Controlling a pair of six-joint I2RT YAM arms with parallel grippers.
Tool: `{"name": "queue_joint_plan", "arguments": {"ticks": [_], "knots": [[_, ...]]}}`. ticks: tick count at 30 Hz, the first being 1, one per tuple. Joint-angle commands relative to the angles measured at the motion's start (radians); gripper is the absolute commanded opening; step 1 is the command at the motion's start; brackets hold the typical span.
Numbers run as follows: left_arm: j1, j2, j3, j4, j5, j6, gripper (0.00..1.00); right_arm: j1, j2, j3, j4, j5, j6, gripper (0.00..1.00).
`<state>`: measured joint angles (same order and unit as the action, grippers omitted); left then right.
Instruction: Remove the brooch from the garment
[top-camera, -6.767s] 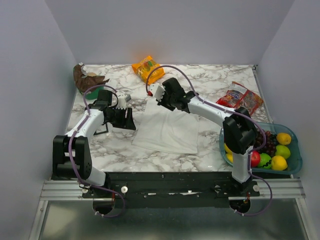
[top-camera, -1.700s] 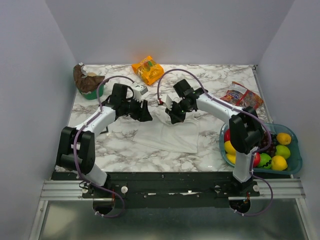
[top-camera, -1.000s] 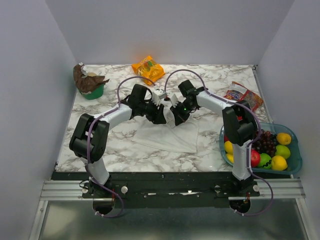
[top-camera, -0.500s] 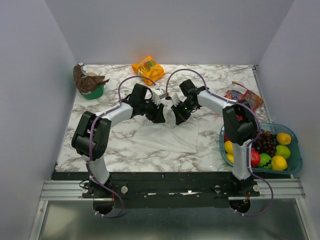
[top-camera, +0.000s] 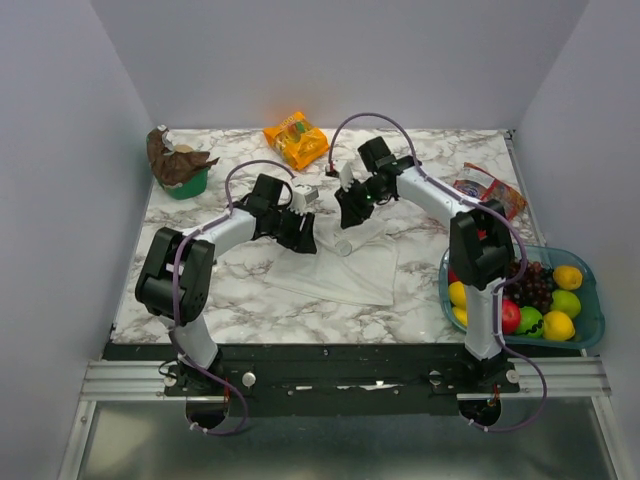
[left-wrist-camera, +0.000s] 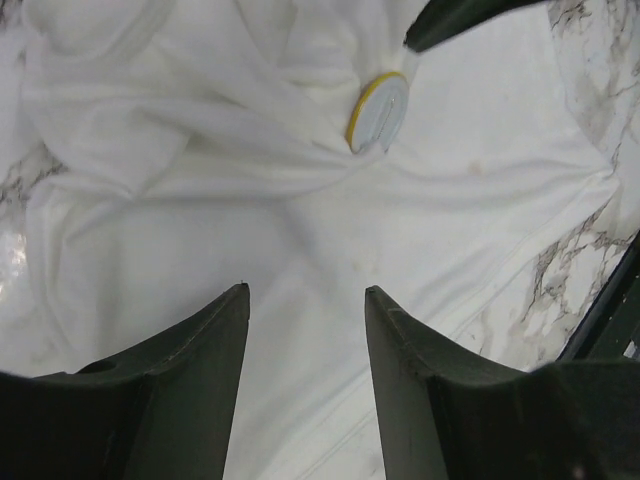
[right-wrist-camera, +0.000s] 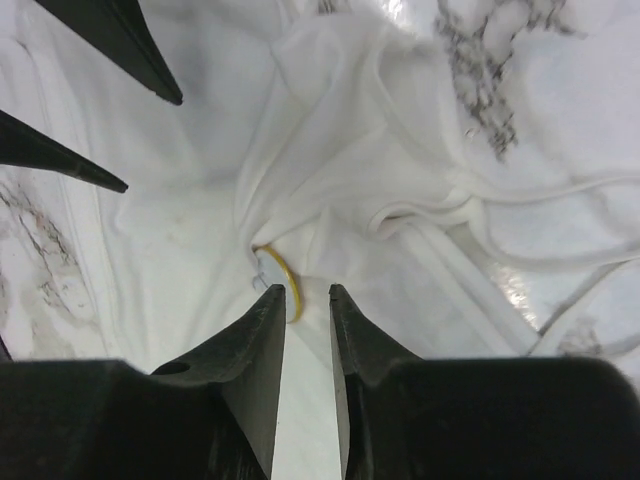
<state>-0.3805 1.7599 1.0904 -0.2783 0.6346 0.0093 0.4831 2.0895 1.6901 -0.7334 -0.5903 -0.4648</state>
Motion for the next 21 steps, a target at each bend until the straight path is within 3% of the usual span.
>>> {"name": "queue_joint_plan", "arguments": {"ticks": [1,9,21], "knots": [[0.002,-0.083,-0.049,-0.036,-0.042,-0.015,0.59,-0.005,0.061,0.094,-0.024,-0.052,-0.046,0.33],[0.003,-0.135,-0.073,-0.059,-0.081,0.046,0.60,-0.003,0.197,0.264,-0.279,-0.095,-0.230,0.35],[0.011,-0.178,-0.112,-0.061,-0.111,0.067,0.61,-0.005,0.187,0.250,-0.330,-0.092,-0.307,0.35]]}}
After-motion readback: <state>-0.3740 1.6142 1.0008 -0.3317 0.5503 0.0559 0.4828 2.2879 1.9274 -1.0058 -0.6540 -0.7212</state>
